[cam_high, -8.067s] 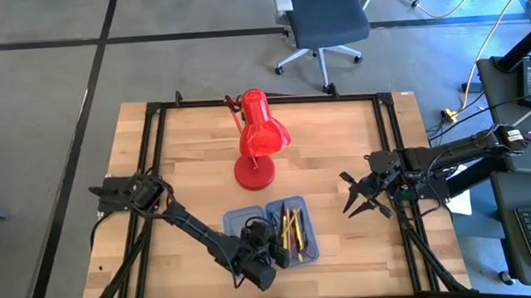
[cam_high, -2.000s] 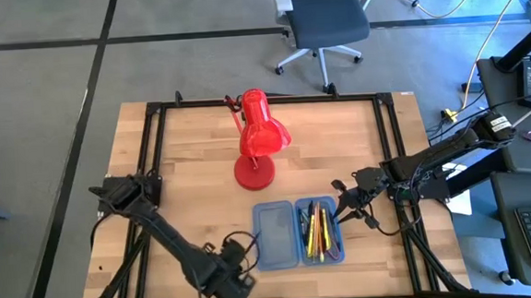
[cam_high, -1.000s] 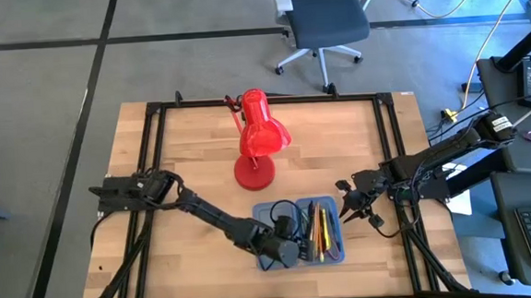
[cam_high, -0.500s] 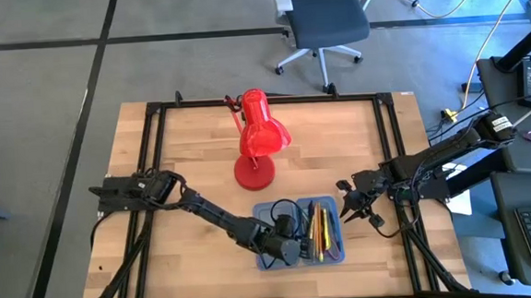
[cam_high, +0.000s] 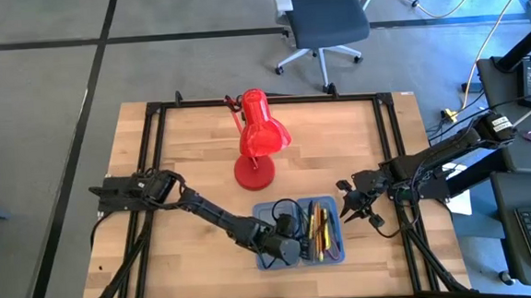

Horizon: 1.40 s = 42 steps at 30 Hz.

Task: Pick & place school supplies into a supply box
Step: Close the blue supply box

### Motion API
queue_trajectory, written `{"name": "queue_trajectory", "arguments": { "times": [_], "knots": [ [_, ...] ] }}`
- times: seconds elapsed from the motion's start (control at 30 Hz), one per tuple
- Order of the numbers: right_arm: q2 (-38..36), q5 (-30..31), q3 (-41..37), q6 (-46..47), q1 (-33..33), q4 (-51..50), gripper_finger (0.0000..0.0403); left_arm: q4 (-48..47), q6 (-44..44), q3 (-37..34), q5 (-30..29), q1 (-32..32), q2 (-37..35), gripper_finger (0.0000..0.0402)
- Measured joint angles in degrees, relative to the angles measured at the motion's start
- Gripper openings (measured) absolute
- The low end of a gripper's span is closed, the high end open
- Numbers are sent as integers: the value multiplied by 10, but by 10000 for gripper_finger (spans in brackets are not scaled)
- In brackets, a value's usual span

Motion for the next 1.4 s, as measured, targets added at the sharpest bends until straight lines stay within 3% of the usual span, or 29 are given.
{"name": "queue_trajectory", "arguments": {
  "times": [0.17, 0.23, 0.47, 0.57, 0.63, 0.87, 1.0, 1.13, 1.4],
  "knots": [
    [0, 0, 0, 5, 0, 1, 97, -22, 109, 0, 0, 1, -42, 123],
    [0, 0, -1, 18, 0, 3, 97, -77, 136, 0, 8, 1, -68, 128],
    [0, 0, -1, 62, 0, 3, 97, -298, 84, 0, 2, -43, -128, 131],
    [0, 0, -1, 62, 0, 4, 97, -268, 172, 0, 12, -75, -130, 128],
    [0, 0, -1, 61, 0, 9, 97, -236, 207, 0, -11, -94, -127, 128],
    [0, 15, -1, 108, 0, 34, 97, -133, 225, 0, -100, -125, -84, 131],
    [0, 41, -1, 133, 0, 36, 97, -74, 253, 0, -48, -144, -50, 128],
    [0, 56, -1, 153, 0, 42, 97, -49, 222, 0, -17, -154, -26, 128],
    [0, 60, -1, 182, 0, 53, 97, -122, 137, 0, 10, -155, 1, 131]
  ]
}}
